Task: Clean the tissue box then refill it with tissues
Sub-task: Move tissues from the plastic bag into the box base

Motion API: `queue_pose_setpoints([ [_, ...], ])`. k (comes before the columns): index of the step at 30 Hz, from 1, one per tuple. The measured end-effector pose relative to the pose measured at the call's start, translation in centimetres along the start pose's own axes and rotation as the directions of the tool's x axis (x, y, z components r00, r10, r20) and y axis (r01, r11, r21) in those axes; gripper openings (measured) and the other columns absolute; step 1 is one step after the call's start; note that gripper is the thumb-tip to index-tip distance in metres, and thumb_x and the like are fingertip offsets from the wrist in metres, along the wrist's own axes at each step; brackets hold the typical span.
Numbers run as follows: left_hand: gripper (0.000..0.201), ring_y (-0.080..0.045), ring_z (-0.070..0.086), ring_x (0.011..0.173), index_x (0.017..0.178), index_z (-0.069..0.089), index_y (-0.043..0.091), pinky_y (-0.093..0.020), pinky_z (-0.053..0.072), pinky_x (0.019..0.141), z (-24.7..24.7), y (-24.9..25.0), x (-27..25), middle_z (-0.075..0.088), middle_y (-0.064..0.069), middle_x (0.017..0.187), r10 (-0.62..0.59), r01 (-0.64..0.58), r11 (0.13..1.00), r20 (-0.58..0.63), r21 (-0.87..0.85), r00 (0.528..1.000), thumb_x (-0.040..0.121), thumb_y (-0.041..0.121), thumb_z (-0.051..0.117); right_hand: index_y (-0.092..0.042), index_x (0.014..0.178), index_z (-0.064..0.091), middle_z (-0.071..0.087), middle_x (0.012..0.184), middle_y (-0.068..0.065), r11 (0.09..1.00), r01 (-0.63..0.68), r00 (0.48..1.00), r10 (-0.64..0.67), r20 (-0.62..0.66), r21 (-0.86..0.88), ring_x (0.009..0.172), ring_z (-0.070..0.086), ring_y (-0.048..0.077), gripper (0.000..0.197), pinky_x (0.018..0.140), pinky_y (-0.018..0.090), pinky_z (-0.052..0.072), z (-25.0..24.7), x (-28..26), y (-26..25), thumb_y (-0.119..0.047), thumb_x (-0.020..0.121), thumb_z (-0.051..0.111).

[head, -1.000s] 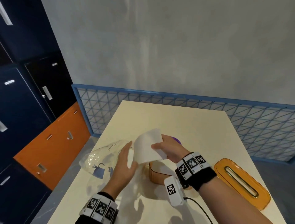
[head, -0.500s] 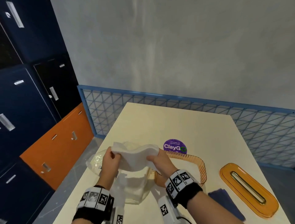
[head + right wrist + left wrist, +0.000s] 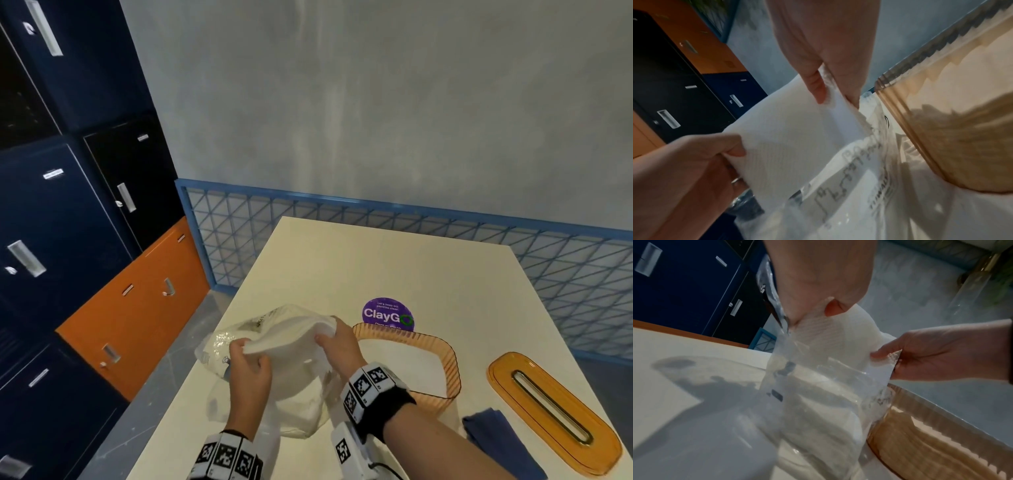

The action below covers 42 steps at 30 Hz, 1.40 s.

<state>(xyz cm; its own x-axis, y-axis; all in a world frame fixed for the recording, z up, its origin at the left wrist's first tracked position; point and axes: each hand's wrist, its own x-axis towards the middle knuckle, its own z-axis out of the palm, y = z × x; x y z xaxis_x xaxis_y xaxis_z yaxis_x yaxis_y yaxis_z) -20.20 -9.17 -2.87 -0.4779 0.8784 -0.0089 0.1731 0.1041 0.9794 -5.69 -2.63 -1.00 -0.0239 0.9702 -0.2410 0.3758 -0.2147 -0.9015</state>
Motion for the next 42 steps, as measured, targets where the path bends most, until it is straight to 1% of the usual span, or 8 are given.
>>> queue_pose_setpoints([
  [7, 0.052, -0.026, 0.05, 0.1, 0.127, 0.037, 0.011, -0.028, 0.041, 0.08, -0.4, -0.8, -0.1, 0.048, -0.007, 0.11, -0.045, 0.042, 0.998, 0.068, 0.043, 0.997, 0.082, -0.009, 0.054, -0.003, 0.118, 0.053, 0.06, 0.112, 0.016, 0.988, -0.038, 0.996, 0.048, 0.071, -0.147, 0.098, 0.055, 0.025, 0.039, 0.078, 0.028, 0.043, -0.7, 1.3, 0.1, 0.005, 0.081, 0.054],
  [12, 0.043, -0.029, 0.043, 0.126, 0.133, 0.04, 0.003, -0.033, 0.034, 0.102, 0.1, -1.1, -0.1, 0.048, -0.015, 0.13, -0.077, 0.062, 0.988, 0.104, 0.141, 0.992, 0.092, 0.004, 0.052, -0.001, 0.114, 0.055, 0.061, 0.115, 0.019, 0.978, -0.048, 0.997, 0.061, 0.054, -0.202, 0.096, 0.054, 0.025, 0.03, 0.078, 0.025, 0.041, -0.5, 1.3, -0.1, 0.004, 0.085, 0.049],
  [15, 0.03, -0.023, 0.048, 0.121, 0.123, 0.045, 0.016, -0.027, 0.035, 0.098, -0.2, 0.4, -0.2, 0.053, -0.004, 0.119, -0.004, -0.001, 0.999, 0.125, 0.036, 0.992, 0.095, 0.008, 0.05, -0.002, 0.116, 0.054, 0.059, 0.116, 0.014, 0.988, -0.034, 0.999, 0.039, 0.033, -0.149, 0.103, 0.055, 0.025, 0.028, 0.09, 0.035, 0.045, -1.4, 1.3, -1.0, -0.004, 0.088, 0.053],
  [20, 0.031, -0.021, 0.053, 0.109, 0.123, 0.05, 0.006, -0.031, 0.042, 0.094, 1.8, 4.5, 1.0, 0.058, -0.006, 0.117, 0.022, -0.015, 0.997, 0.087, -0.072, 0.996, 0.095, 0.018, 0.052, -0.006, 0.113, 0.058, 0.065, 0.104, 0.008, 0.998, 0.02, 1.0, -0.02, 0.009, 0.061, 0.093, 0.062, 0.026, 0.025, 0.076, 0.035, 0.053, -6.9, 0.0, -3.5, -0.017, 0.09, 0.058],
  [24, 0.013, -0.023, 0.057, 0.099, 0.105, 0.052, 0.01, -0.021, 0.042, 0.07, 6.3, 6.8, 1.1, 0.061, -0.007, 0.106, 0.002, 0.003, 1.0, 0.194, -0.024, 0.981, 0.095, 0.018, 0.051, -0.013, 0.091, 0.06, 0.06, 0.079, -0.002, 1.0, -0.005, 0.997, 0.006, -0.073, 0.007, 0.069, 0.055, 0.014, 0.007, 0.059, 0.023, 0.041, -11.6, -1.1, -1.7, -0.019, 0.091, 0.056],
  [31, 0.032, -0.025, 0.053, 0.109, 0.122, 0.045, -0.003, -0.018, 0.034, 0.077, 13.0, 7.3, -1.0, 0.055, -0.014, 0.126, -0.142, -0.022, 0.94, 0.452, 0.34, 0.881, 0.096, 0.015, 0.048, 0.001, 0.127, 0.053, 0.057, 0.13, 0.017, 0.935, -0.284, 0.952, 0.248, -0.182, -0.214, 0.112, 0.056, 0.027, 0.049, 0.084, 0.029, 0.038, -16.4, 0.1, 5.5, -0.028, 0.087, 0.056],
  [36, 0.028, -0.03, 0.056, 0.111, 0.116, 0.05, -0.001, -0.027, 0.043, 0.082, 15.4, 5.8, -0.8, 0.059, -0.018, 0.121, -0.176, -0.15, 0.831, 0.509, 0.535, 0.842, 0.092, 0.013, 0.052, 0.003, 0.129, 0.05, 0.054, 0.134, 0.018, 0.863, -0.375, 0.924, 0.317, -0.215, -0.337, 0.124, 0.05, 0.031, 0.046, 0.094, 0.03, 0.042, -16.6, -0.5, 6.5, -0.022, 0.091, 0.053],
  [42, 0.026, -0.029, 0.057, 0.108, 0.117, 0.048, 0.002, -0.034, 0.045, 0.086, 15.7, 5.3, -1.2, 0.057, -0.015, 0.12, -0.131, -0.295, 0.723, 0.543, 0.625, 0.83, 0.094, 0.012, 0.048, 0.0, 0.125, 0.052, 0.056, 0.132, 0.015, 0.806, -0.307, 0.95, 0.226, -0.217, -0.506, 0.122, 0.052, 0.029, 0.033, 0.095, 0.026, 0.041, -15.3, -1.7, 5.8, -0.01, 0.095, 0.042],
])
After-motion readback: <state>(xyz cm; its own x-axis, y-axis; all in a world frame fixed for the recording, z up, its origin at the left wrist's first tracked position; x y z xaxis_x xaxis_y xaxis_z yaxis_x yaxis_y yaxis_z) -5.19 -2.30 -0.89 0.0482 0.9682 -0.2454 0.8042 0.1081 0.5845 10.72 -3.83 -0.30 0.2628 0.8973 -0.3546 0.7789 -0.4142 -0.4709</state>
